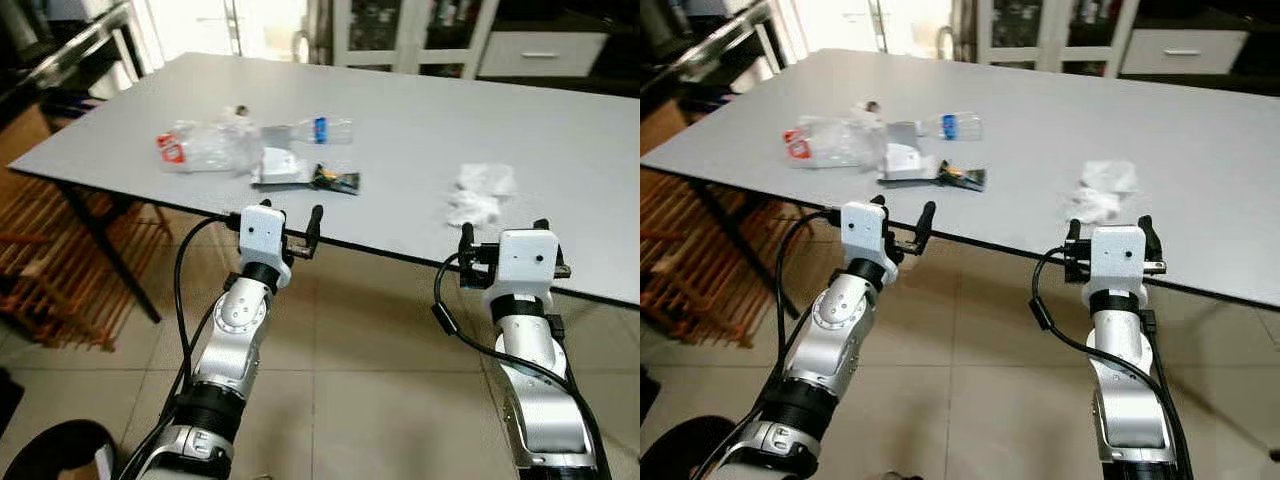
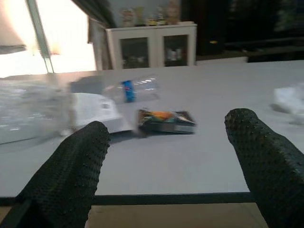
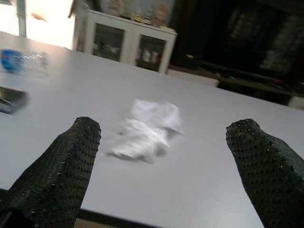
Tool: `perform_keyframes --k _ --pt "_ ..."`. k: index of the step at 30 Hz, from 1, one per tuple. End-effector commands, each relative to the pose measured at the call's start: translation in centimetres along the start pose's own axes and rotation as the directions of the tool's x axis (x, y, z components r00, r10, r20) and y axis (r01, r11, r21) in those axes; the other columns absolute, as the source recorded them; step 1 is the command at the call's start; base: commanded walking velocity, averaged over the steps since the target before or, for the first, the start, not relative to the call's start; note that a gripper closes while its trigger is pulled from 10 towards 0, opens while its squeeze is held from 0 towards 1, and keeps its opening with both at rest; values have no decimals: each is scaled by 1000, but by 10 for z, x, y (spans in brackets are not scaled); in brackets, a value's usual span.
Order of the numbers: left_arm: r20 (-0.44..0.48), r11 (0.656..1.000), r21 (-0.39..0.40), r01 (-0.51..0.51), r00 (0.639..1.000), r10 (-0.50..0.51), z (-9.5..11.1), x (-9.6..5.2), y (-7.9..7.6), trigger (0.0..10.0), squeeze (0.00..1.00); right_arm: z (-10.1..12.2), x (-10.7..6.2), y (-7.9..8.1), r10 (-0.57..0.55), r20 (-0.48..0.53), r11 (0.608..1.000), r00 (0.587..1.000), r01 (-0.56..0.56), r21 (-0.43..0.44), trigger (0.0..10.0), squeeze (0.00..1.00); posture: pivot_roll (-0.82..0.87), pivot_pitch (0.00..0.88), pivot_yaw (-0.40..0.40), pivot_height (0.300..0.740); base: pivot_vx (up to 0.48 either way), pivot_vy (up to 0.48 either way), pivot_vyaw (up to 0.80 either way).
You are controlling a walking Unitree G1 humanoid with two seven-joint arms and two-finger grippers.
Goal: Picking trash to rubbish bin
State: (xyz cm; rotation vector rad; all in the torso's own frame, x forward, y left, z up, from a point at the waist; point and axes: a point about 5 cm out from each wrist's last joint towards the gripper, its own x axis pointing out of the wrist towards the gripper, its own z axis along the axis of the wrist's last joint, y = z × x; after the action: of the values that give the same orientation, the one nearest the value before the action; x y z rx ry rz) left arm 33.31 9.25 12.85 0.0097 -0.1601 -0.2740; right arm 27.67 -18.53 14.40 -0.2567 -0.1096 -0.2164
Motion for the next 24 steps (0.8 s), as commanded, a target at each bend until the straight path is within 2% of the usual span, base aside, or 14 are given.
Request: perform_keyframes --k 1,10,24 --pt "-11 1000 6 -2 1000 2 -1 0 -1 10000 0 -3 0 -1 -4 -21 1000 1000 4 4 10000 0 -111 41 46 740 0 0 -800" --pt "-19 1000 1 -9 1000 9 -2 2 -1 10000 0 -3 1 -2 -9 -21 1000 1000 9 3 10000 0 -115 40 50 740 0 0 -89" --pt "-26 1000 -14 -9 1000 9 -2 4 -3 10000 0 -3 1 -2 -15 -22 1000 1000 15 0 10000 0 -121 35 54 740 0 0 -800"
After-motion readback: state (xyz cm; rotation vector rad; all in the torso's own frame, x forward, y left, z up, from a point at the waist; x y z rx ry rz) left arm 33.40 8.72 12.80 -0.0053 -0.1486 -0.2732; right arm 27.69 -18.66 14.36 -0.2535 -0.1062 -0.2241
